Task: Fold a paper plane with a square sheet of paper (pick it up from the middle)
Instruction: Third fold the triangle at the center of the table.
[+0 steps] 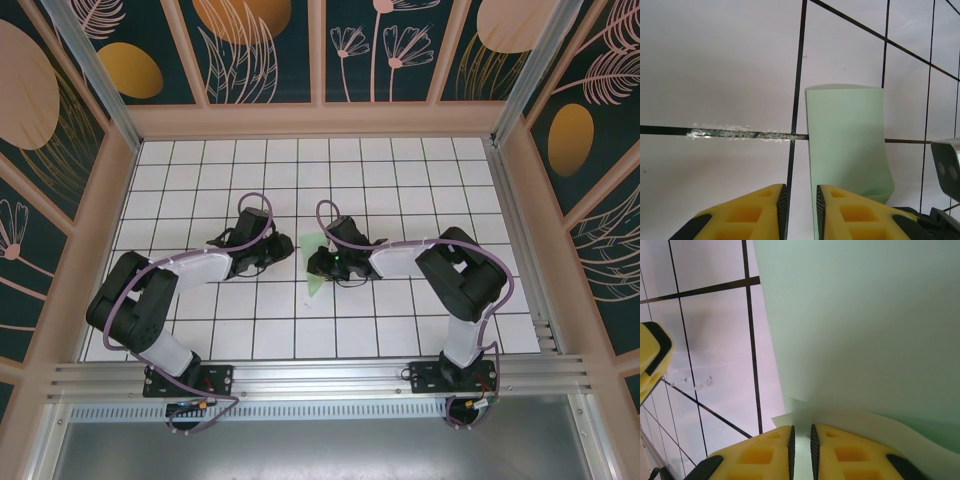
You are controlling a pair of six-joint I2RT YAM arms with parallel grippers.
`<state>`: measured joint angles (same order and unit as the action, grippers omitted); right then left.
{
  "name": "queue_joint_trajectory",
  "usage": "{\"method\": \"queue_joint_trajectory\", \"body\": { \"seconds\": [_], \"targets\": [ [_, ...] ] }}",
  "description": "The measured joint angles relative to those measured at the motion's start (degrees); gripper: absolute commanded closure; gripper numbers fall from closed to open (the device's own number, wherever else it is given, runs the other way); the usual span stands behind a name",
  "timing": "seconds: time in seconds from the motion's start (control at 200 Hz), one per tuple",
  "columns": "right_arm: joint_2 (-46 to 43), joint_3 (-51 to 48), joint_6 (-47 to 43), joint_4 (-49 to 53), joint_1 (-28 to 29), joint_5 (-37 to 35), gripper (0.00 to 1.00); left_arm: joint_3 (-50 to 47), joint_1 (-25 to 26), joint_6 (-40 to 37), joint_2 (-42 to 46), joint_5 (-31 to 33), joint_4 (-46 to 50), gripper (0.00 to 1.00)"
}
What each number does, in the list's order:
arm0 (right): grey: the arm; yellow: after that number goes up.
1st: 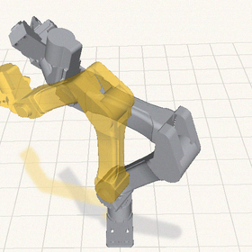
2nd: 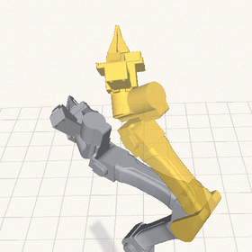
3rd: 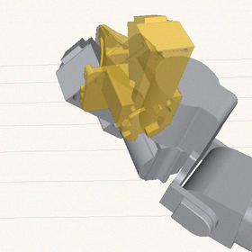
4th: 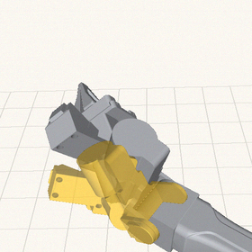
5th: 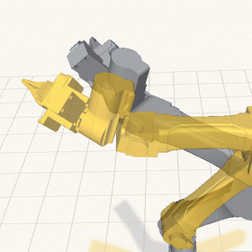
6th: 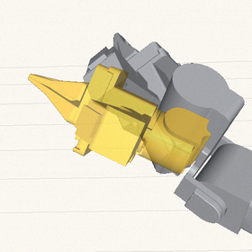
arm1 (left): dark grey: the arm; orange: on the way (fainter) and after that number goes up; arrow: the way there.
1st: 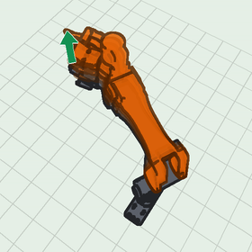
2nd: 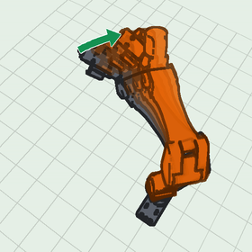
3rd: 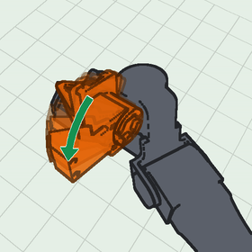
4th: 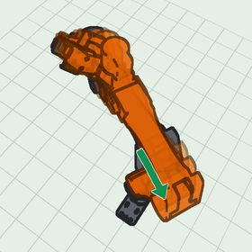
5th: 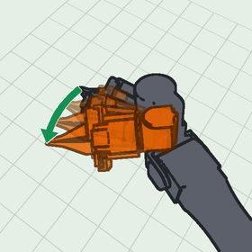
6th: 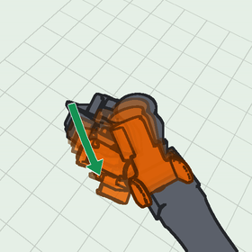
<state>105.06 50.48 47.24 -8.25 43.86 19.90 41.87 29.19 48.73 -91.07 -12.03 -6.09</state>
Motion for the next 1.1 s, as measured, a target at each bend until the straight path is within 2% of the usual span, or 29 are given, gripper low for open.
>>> {"method": "queue_joint_trajectory", "body": {
  "seconds": [0.14, 0.335, 0.505, 0.696, 0.896, 1.096],
  "targets": [
    [0.0, -0.4, 0.0, -0.4, -0.1, -0.3, 0.90, -0.3, 0.0, 0.0, 0.0, -1.0, -0.7, 0.75],
    [-0.1, -0.6, 0.0, -0.4, -0.3, -0.3, 1.00, -0.7, 0.0, 0.0, 0.0, -3.0, -1.9, 0.82],
    [-0.1, -0.6, 0.0, -0.4, -0.3, -0.3, 1.00, -1.5, 0.4, 0.0, 0.0, -5.5, -3.4, 0.92],
    [-0.1, -0.6, 0.0, -0.4, -0.3, -0.3, 1.00, -1.5, 3.0, 0.0, 0.0, -7.1, -4.4, 1.00],
    [-0.1, -0.6, 0.0, -0.3, -0.3, -0.3, 1.00, -1.5, 5.7, 0.0, -2.0, -7.5, -4.4, 1.00],
    [-0.1, -0.6, 0.0, -0.3, -0.3, -0.3, 1.00, -1.5, 5.9, 0.0, -4.1, -7.5, -4.4, 1.00]
  ]
}}
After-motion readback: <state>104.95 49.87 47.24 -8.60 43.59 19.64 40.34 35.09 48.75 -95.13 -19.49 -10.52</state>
